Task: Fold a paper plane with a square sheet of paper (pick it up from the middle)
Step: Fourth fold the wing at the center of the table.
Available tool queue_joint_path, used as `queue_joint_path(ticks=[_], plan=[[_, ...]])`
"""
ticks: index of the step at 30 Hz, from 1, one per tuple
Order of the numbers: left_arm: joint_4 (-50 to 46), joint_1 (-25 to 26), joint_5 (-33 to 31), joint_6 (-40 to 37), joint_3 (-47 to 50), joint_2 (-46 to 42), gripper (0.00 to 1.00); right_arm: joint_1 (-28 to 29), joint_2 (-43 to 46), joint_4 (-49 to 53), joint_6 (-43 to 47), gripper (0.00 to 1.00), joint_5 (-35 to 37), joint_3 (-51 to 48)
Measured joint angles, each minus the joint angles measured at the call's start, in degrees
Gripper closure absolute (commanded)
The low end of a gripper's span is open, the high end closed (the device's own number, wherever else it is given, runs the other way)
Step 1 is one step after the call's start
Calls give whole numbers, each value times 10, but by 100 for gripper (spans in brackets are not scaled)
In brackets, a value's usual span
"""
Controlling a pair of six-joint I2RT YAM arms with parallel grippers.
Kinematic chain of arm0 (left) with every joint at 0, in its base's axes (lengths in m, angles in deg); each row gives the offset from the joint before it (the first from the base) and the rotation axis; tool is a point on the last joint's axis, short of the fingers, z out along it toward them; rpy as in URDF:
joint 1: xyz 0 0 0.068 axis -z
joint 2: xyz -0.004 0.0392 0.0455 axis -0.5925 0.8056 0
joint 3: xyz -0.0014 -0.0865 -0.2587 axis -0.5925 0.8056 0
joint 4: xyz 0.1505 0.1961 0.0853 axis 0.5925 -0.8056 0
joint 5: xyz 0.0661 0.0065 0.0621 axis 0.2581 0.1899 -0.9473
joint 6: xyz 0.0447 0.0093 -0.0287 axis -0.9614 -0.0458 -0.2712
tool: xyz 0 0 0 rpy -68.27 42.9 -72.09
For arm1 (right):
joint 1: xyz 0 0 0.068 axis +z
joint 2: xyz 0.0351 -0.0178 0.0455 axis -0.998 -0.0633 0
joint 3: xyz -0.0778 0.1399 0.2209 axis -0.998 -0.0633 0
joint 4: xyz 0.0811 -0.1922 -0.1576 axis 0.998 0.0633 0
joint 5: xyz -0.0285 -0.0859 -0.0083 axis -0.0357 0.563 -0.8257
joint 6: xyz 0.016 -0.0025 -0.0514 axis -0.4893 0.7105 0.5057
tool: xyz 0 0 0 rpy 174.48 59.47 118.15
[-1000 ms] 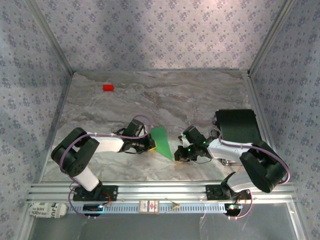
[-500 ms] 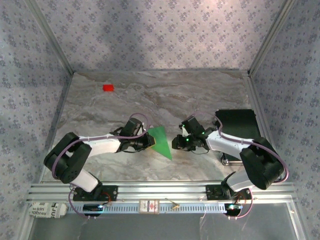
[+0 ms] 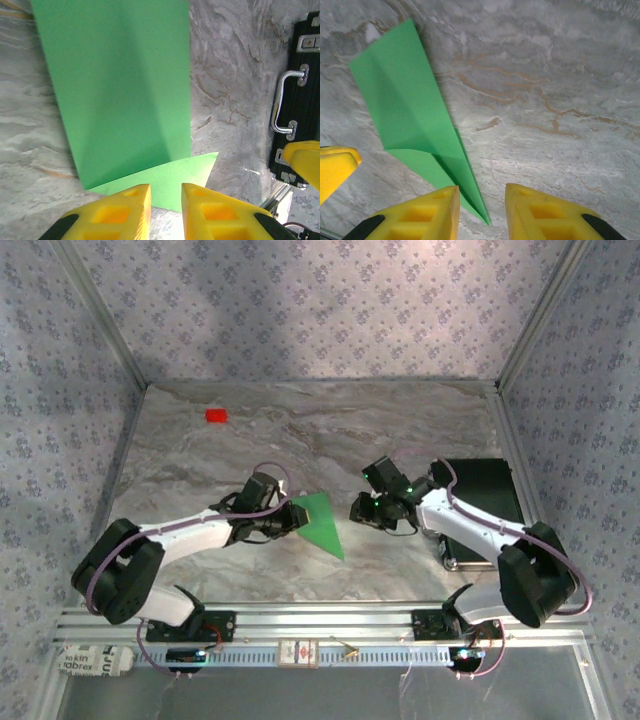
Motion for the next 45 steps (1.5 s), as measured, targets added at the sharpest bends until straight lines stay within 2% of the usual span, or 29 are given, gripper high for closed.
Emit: queue_joint_path(ticks=[12,19,25,29,38,40,42,43,45], plan=[[-33,-40,0,-6,5,-40,75,0,1,28,9,68,12,24],[-40,-65,0,-10,9,-49,69,-1,-4,1,64,57,12,21],[-39,-91,0,-7,41,-68,61,5,-54,-42,120,55,-15,27],[-42,-112,6,-5,54,-76,59,18,-100,-60,143,55,-35,42],[-33,-121,32,-1,54,-71,58,28,-174,-83,170,64,-74,55],[-33,-121,36,0,54,-66,58,28,-177,-85,176,77,-79,56],[-32,-121,42,1,54,-60,58,28,-177,-90,180,83,-87,56],[-32,-121,44,1,54,-57,58,27,-177,-94,182,89,-91,55],[-28,-121,50,3,54,-50,57,26,-177,-102,185,93,-100,55]])
